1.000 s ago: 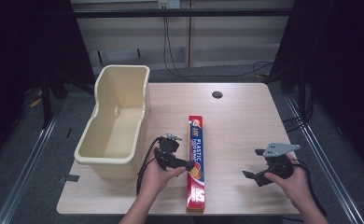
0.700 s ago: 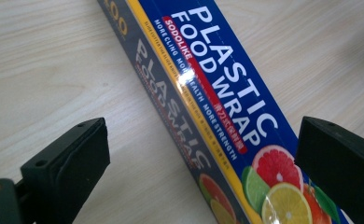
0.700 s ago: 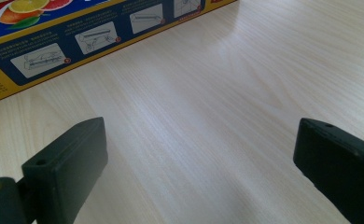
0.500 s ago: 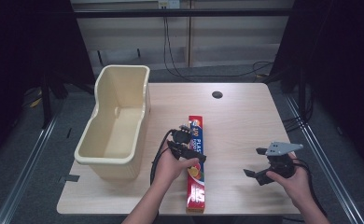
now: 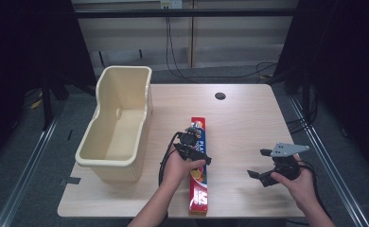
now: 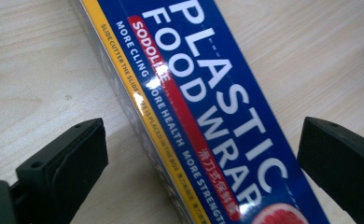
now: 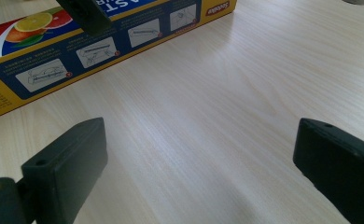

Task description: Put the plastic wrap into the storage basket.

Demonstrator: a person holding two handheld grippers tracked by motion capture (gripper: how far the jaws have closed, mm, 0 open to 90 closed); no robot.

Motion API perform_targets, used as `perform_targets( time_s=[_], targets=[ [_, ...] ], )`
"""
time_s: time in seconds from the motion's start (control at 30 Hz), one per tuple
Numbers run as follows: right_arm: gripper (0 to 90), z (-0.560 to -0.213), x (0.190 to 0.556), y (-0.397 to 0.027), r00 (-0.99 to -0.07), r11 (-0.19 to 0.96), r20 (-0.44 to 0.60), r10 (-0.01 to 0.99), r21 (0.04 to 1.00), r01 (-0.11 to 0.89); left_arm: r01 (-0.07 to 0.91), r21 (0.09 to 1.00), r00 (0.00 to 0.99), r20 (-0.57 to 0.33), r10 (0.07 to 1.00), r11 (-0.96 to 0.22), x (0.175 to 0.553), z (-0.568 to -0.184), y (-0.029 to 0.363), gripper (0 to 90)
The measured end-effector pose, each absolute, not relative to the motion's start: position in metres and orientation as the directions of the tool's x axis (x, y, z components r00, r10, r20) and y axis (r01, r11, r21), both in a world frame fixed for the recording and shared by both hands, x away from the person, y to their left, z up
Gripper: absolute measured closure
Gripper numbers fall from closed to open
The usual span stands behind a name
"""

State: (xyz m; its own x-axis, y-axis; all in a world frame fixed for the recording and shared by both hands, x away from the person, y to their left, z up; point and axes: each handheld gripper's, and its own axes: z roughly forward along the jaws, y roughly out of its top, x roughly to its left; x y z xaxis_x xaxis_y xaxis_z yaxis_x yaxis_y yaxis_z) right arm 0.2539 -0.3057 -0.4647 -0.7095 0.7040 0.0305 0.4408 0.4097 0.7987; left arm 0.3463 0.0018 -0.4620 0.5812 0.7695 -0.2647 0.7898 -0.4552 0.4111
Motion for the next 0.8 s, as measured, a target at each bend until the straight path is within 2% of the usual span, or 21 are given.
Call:
perform_targets(
  time_s=[0.13, 0.47, 0.8],
  targets=[
    [2.9, -0.4645, 0.2541, -0.3071, -0.709, 0.400, 0.038, 0.704, 0.803, 0.441, 0.792, 0.409, 0.579, -0.268, 0.770, -0.453, 0.3477, -0.4635, 0.0009, 3.5],
    [2.9, -0.4632, 0.2544, -0.3094, -0.702, 0.385, 0.044, 0.711, 0.811, 0.440, 0.794, 0.388, 0.581, -0.262, 0.770, -0.468, 0.3485, -0.4623, -0.0050, 13.1],
    [3.0, -0.4619, 0.2543, -0.3106, -0.700, 0.371, 0.054, 0.712, 0.817, 0.441, 0.814, 0.378, 0.552, -0.270, 0.789, -0.440, 0.3489, -0.4630, -0.0067, 15.2]
  ],
)
